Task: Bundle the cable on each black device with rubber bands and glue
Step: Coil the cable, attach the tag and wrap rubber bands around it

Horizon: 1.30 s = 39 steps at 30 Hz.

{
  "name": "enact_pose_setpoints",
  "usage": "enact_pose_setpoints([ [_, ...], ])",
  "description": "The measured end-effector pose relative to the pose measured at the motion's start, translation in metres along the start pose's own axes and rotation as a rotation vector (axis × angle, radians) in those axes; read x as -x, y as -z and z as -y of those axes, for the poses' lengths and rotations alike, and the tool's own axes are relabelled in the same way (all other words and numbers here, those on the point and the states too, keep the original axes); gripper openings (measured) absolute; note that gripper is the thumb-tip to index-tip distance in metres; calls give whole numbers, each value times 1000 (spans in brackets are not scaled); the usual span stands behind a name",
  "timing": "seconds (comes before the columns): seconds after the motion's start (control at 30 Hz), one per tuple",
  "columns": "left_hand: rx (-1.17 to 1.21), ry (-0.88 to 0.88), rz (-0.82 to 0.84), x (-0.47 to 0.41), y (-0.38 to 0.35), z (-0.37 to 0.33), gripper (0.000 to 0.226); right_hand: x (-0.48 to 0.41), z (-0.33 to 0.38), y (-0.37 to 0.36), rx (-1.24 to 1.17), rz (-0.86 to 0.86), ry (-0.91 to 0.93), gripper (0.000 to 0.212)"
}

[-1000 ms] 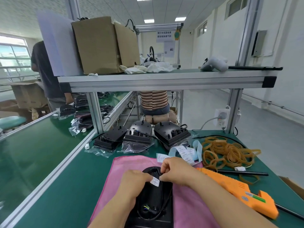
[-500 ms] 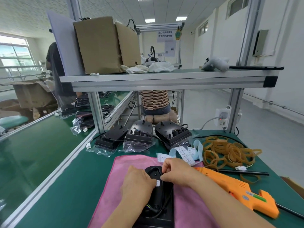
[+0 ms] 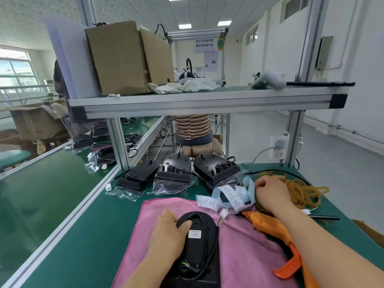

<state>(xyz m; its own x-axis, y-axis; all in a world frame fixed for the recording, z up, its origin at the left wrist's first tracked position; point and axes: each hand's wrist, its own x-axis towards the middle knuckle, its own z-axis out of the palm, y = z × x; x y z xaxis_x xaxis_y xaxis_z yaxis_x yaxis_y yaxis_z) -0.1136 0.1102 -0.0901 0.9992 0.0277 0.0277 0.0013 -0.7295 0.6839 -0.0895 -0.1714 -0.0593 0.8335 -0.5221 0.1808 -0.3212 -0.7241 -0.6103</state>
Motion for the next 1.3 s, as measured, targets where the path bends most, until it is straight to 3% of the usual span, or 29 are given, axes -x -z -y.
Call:
enact_pose_setpoints([
  [0.17, -14, -14, -53, 0, -4, 1, 29, -11, -39, 6, 332, 124, -136, 37],
  [0.3, 8, -21, -64, 0, -5, 4, 28, -9, -49, 13, 425, 154, -158, 29],
  [0.43, 18, -21, -80, 0, -5, 5, 27, -20, -36, 42, 280, 13, -132, 12],
  [0.53, 10, -16, -86, 0, -5, 5, 27, -23, -24, 65, 63, -118, -73, 10],
  [0.67, -1, -4, -81, -1, -6, 5, 30, -15, -8, 80, -121, -128, -13, 14],
  [0.73, 5, -52, -135, -3, -5, 4, 28, -3, 5, 83, -326, -8, -1, 14],
  [0.83, 179, -240, -229, -6, 3, -10, 20, 22, 32, 77, -439, 399, 54, 8],
  [0.9, 375, -284, -118, -6, 9, -26, 9, 39, 49, 66, -416, 618, 155, 11],
  [1.0, 639, -253, 221, -2, 15, -47, 23, 58, 71, 42, -392, 745, 280, 13],
  [1.13, 733, -146, 413, -3, 23, -45, 33, 71, 81, 14, -511, 670, 288, 15],
  [1.23, 986, 130, 465, -9, 33, -32, 25, 70, 74, 5, -507, 558, 199, 21],
  [1.3, 1200, 320, 441, -17, 44, -19, 21, 67, 66, 1, -334, 547, 117, 24],
])
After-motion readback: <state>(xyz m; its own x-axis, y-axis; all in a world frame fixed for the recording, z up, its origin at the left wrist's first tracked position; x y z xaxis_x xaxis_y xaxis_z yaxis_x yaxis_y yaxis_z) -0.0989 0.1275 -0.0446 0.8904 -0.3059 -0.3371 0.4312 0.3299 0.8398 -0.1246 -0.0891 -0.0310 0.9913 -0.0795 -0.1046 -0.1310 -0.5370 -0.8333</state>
